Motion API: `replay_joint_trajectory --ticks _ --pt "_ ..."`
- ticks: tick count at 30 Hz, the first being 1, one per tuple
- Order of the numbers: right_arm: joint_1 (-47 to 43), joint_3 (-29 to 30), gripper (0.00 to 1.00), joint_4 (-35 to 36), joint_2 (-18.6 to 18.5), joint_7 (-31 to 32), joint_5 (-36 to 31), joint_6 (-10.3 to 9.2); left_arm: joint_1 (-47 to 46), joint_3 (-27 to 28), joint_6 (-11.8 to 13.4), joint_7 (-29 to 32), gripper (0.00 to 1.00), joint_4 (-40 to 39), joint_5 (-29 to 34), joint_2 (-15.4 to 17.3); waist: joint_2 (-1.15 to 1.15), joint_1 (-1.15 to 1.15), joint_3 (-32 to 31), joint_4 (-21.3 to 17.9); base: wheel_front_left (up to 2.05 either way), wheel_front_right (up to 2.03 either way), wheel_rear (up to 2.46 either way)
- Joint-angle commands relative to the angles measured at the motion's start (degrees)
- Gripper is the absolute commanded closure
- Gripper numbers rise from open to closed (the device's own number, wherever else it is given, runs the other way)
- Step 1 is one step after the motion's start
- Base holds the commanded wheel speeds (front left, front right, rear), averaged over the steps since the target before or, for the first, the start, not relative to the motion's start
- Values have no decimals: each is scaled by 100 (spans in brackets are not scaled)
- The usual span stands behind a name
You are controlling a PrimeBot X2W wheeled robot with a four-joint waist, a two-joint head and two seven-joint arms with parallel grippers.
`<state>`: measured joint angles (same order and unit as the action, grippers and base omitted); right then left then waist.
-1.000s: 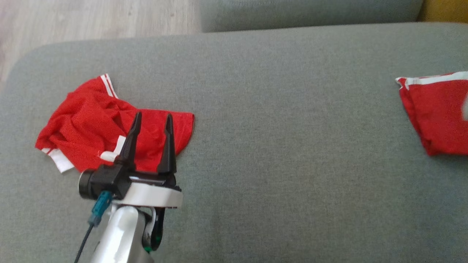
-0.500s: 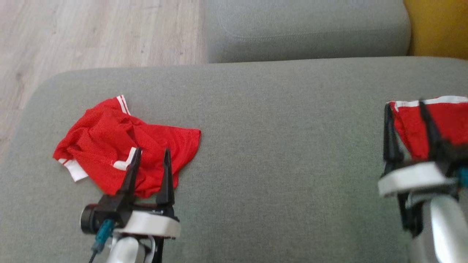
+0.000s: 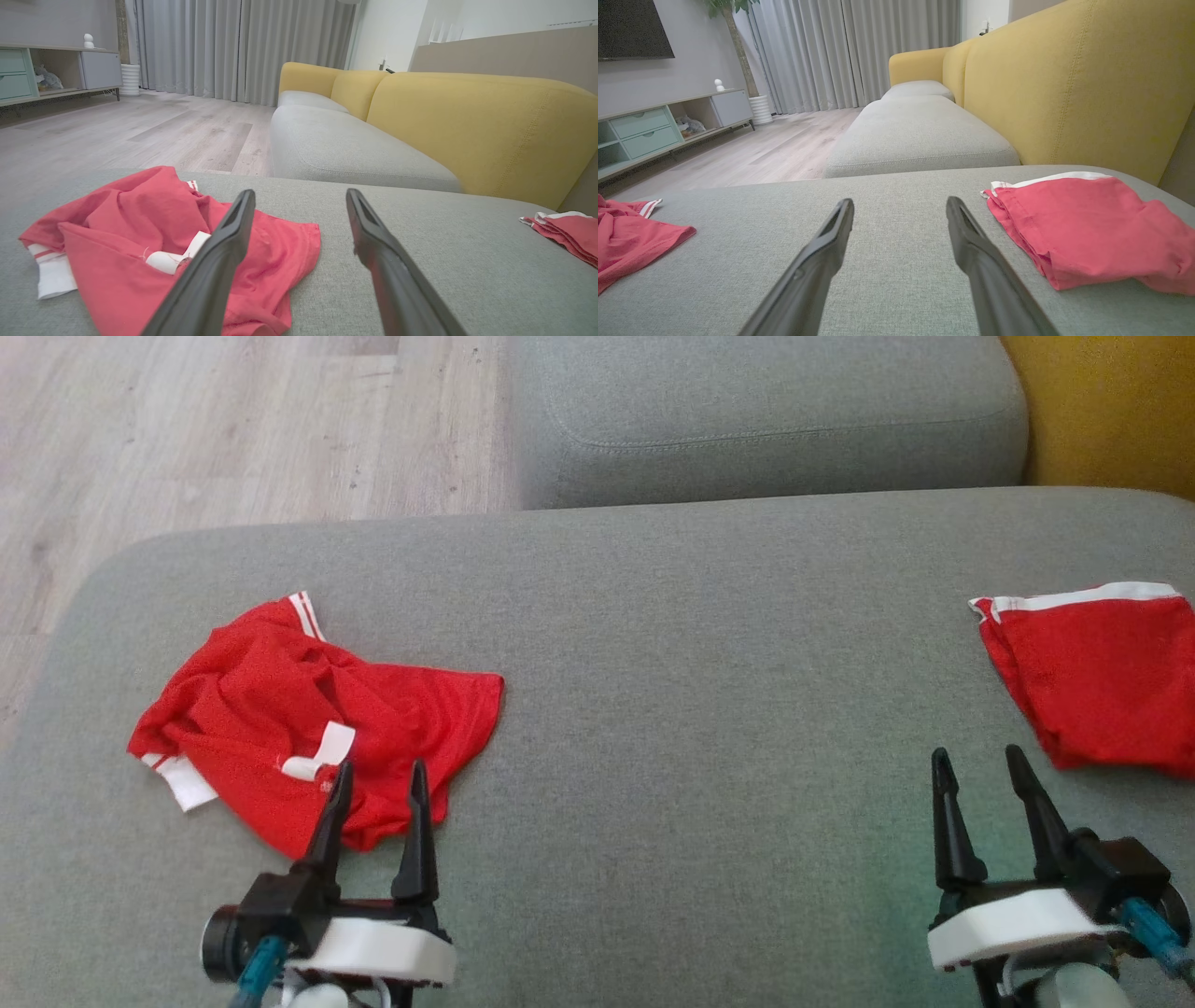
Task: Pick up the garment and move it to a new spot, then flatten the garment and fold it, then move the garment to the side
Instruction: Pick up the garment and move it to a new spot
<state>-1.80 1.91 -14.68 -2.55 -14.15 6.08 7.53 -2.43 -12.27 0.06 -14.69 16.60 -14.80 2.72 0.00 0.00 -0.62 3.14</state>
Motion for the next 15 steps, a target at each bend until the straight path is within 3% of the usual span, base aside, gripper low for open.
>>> replay_joint_trajectory --ticks 1,10,15 --pt "249 -178 0 161 -34 -71 51 -4 -144 252 53 -31 0 -213 -35 16 0 0 4 -15 0 0 0" --pt "297 -207 0 210 -33 -83 99 -4 -125 324 69 -31 0 -252 -35 16 0 0 -14 0 0 0 0" --pt "230 -358 0 303 -33 -84 170 -4 -58 416 99 -31 0 -301 -46 16 0 0 -58 222 0 0 0"
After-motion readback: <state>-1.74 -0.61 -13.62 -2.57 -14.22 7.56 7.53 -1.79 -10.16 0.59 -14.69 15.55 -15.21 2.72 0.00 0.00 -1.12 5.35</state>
